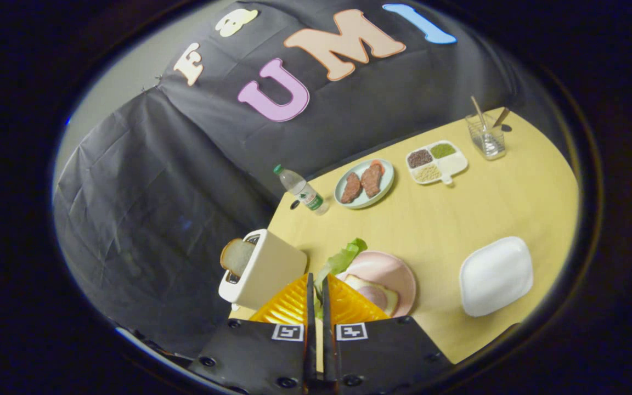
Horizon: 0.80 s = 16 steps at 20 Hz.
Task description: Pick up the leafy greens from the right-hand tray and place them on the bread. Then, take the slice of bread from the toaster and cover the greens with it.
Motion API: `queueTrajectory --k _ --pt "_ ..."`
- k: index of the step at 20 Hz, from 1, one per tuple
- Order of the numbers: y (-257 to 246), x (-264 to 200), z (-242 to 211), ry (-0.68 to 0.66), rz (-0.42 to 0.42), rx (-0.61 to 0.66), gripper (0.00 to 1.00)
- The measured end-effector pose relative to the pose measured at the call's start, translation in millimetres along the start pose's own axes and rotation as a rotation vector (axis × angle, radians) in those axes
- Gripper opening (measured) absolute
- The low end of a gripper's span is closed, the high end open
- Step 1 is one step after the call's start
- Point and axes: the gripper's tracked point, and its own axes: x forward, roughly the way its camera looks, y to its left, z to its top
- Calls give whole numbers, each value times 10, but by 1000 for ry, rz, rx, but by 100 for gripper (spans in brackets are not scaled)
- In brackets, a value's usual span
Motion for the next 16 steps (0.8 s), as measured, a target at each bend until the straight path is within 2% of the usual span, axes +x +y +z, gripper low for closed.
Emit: queueTrajectory --k 4,9,16 --pt "15 379 -359 52 4 64 7" --pt "-370 627 -827 142 -127 67 8" --pt "-816 557 -917 169 -280 5 11"
